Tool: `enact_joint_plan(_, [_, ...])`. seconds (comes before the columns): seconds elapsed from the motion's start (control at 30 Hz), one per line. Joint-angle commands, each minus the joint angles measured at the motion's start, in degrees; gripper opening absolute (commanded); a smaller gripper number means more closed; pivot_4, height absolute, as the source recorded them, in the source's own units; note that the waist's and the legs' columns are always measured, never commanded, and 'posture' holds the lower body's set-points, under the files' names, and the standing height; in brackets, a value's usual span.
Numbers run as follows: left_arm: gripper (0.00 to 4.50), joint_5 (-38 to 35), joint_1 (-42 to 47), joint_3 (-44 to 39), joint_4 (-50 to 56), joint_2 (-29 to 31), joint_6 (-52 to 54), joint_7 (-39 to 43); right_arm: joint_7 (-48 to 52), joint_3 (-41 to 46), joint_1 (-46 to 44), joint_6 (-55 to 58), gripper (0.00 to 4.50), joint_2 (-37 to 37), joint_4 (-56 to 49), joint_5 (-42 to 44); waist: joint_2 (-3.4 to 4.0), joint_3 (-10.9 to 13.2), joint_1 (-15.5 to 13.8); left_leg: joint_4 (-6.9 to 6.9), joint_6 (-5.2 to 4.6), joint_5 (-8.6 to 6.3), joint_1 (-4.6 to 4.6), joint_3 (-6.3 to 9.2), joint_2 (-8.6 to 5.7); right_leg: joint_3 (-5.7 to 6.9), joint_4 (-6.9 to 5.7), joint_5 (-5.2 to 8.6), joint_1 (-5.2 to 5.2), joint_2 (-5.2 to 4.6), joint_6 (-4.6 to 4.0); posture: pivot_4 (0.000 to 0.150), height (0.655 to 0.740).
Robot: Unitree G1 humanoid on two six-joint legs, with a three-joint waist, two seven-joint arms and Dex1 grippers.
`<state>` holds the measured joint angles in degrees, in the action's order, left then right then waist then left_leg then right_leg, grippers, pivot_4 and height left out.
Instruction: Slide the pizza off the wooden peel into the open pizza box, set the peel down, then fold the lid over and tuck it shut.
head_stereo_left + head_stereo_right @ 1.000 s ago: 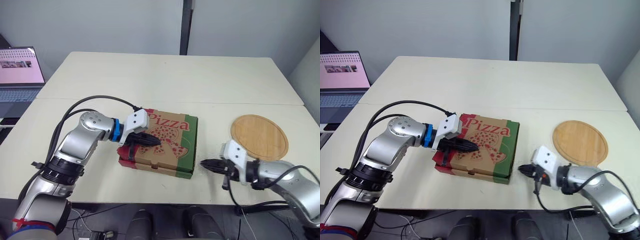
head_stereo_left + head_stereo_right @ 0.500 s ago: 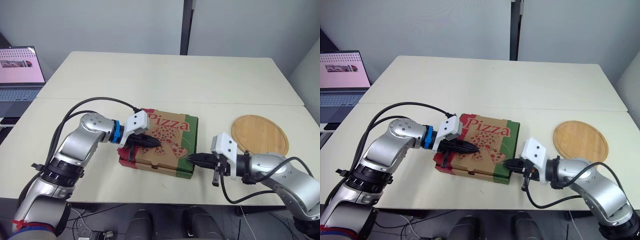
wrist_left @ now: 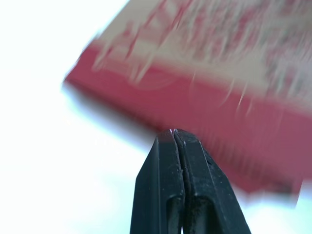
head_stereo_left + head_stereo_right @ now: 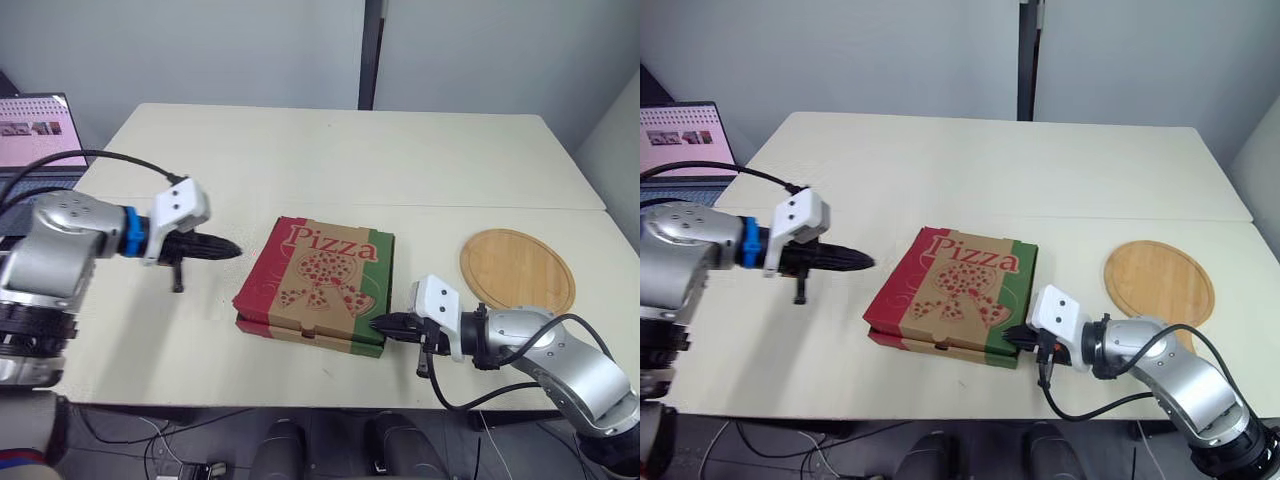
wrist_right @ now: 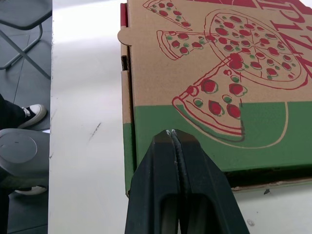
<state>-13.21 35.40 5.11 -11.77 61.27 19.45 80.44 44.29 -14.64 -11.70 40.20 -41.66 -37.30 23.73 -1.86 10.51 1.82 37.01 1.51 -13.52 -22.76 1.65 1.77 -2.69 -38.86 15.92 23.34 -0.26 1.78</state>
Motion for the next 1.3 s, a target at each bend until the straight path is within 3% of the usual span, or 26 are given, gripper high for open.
enact_joint_plan(0.03, [0.0, 2.73, -2.28, -0.74, -2.37, 2.79, -6.15, 1.81, 1.01, 0.44, -0.51, -1.17, 0.06, -0.3, -0.77, -0.21, 0.0, 0.0, -0.01, -0.01, 0.0, 0.0, 0.0, -0.01, 0.0, 0.0, 0.0, 0.01, 0.0, -0.02, -0.01, 0.15, 0.7325])
enact_joint_plan(0.33, [0.0, -1.27, -7.38, -0.53, 6.36, -1.35, -0.47, 1.54, 1.85, 0.6, -0.82, -1.2, 0.06, -0.45, -0.44, -0.32, -0.02, 0.0, -0.2, 0.02, 0.0, 0.0, -0.07, 0.01, -0.01, 0.04, 0.0, 0.01, 0.01, -0.06, -0.02, 0.15, 0.7325])
enact_joint_plan(0.97, [0.0, -5.96, -4.82, -0.33, 13.41, -8.58, 10.08, -1.2, 1.52, 0.95, -1.67, -1.24, 0.06, 0.91, -0.42, -0.41, -0.03, -0.01, -0.38, 0.04, 0.0, 0.0, -0.1, 0.05, -0.06, 0.05, 0.0, 0.01, 0.0, -0.06, -0.01, 0.15, 0.7325])
enact_joint_plan(1.3, [0.0, -2.01, -8.4, 0.23, 12.81, -7.31, 3.56, -2.65, 2.19, 1.01, -1.74, -1.8, 0.06, 0.54, 0.15, -0.65, -0.03, -0.01, -0.16, 0.03, 0.0, 0.0, -0.06, 0.06, -0.02, 0.06, -0.03, 0.01, 0.0, -0.05, -0.01, 0.15, 0.7325])
